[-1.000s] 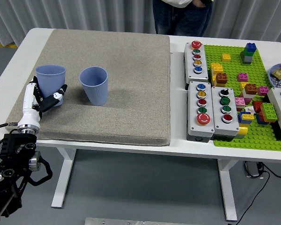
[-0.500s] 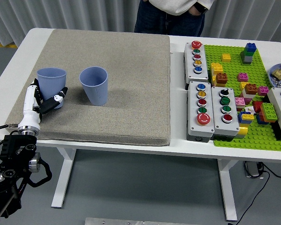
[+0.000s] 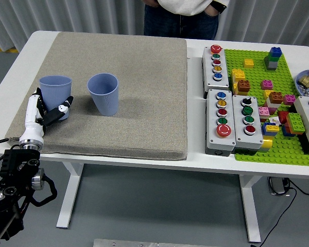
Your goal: Pick cup pour cup place
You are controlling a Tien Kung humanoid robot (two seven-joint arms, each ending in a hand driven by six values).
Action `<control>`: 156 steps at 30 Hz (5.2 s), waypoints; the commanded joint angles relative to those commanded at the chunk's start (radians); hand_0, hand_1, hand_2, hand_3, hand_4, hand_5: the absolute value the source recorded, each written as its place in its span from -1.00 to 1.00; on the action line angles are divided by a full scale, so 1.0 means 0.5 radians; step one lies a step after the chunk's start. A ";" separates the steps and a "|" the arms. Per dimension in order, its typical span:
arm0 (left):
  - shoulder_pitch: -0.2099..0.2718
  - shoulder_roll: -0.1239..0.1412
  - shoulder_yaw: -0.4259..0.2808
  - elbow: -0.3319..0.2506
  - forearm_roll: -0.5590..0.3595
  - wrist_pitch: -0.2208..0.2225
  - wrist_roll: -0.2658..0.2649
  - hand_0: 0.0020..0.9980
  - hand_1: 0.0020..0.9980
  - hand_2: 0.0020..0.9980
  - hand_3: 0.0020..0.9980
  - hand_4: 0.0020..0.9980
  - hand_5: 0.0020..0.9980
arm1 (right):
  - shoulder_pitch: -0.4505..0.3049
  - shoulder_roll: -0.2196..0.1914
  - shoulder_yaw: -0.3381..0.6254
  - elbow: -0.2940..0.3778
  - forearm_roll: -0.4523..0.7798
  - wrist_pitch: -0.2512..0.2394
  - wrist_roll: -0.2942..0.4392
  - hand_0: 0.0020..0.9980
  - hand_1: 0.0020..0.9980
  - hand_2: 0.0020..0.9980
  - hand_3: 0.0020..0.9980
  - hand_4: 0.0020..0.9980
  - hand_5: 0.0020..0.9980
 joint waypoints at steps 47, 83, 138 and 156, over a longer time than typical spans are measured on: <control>0.012 0.011 -0.030 -0.019 0.106 -0.158 0.020 0.34 0.47 0.82 0.73 0.77 -0.30 | -0.004 0.001 0.000 0.000 0.001 0.004 0.000 0.49 0.40 0.51 0.21 -0.77 -0.46; 0.070 0.081 -0.147 -0.151 0.356 -0.317 0.131 0.64 0.76 1.00 1.00 0.99 -0.07 | -0.019 0.004 0.008 0.000 -0.012 0.004 -0.002 0.50 0.40 0.50 0.21 -0.77 -0.46; -0.558 0.140 -0.820 -0.798 0.292 -0.391 0.414 0.72 0.77 1.00 1.00 0.90 1.00 | -0.008 -0.009 0.005 0.000 -0.017 -0.022 0.009 0.50 0.40 0.50 0.20 -0.77 -0.48; -0.534 0.112 -0.903 -0.689 0.247 -0.407 0.362 0.72 0.79 1.00 1.00 0.88 1.00 | -0.005 -0.007 0.013 0.000 -0.024 -0.021 0.007 0.50 0.40 0.50 0.20 -0.77 -0.50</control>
